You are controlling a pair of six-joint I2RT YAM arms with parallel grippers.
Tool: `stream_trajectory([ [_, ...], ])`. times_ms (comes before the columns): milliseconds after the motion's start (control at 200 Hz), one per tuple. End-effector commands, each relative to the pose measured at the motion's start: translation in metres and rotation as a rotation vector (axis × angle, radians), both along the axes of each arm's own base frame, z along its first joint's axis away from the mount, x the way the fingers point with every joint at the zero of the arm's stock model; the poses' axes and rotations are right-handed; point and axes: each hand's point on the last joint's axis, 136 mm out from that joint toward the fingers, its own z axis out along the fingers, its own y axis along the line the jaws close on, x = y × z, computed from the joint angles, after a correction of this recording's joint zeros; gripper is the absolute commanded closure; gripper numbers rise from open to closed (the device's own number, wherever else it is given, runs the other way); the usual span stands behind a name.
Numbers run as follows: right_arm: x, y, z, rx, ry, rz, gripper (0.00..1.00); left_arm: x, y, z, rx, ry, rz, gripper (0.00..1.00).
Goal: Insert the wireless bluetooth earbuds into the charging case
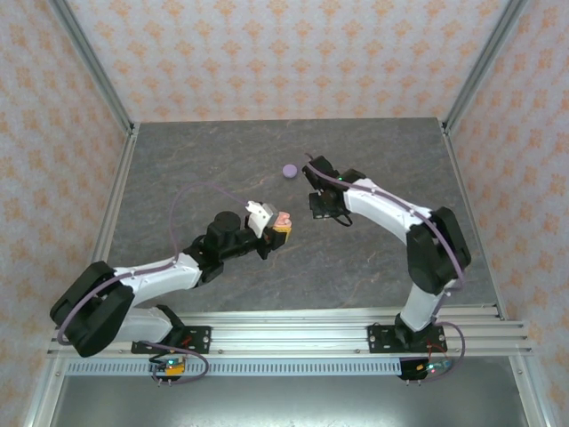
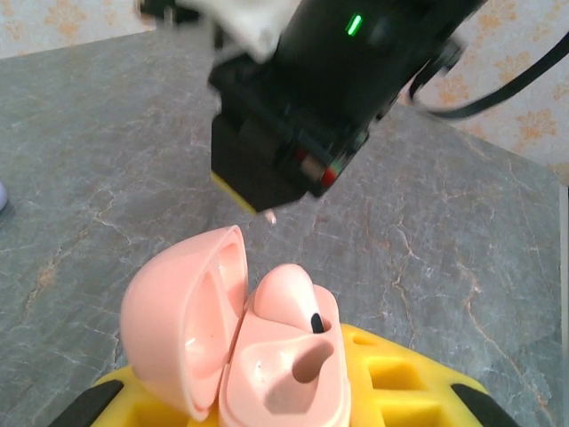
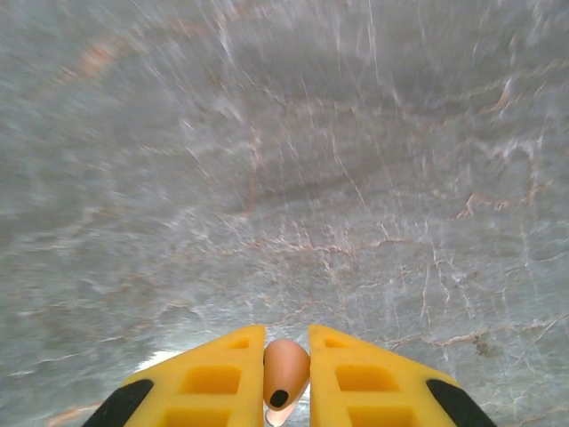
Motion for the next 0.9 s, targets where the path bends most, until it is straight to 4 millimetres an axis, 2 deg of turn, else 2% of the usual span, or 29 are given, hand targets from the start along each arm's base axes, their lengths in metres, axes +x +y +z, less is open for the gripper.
stream_trajectory([
  [0, 0.005, 0.002, 0.034, 0.028, -0.138, 0.036, 0.84, 0.002, -0.009, 0.025, -0.117, -0.071, -0.019, 0.92],
  [190, -0.007, 0.016, 0.079, 0.149, -0.258, 0.117, 0.83, 0.007, -0.015, 0.024, -0.142, -0.063, -0.022, 0.92],
  [400, -0.021, 0.03, 0.113, 0.253, -0.35, 0.197, 0.83, 0.014, -0.019, 0.022, -0.152, -0.036, -0.015, 0.92],
  [651, -0.035, 0.046, 0.136, 0.341, -0.405, 0.267, 0.82, 0.018, -0.024, 0.024, -0.157, -0.028, -0.02, 0.92],
  [891, -0.048, 0.067, 0.148, 0.373, -0.436, 0.341, 0.82, 0.017, -0.029, 0.031, -0.162, -0.057, -0.049, 0.92],
])
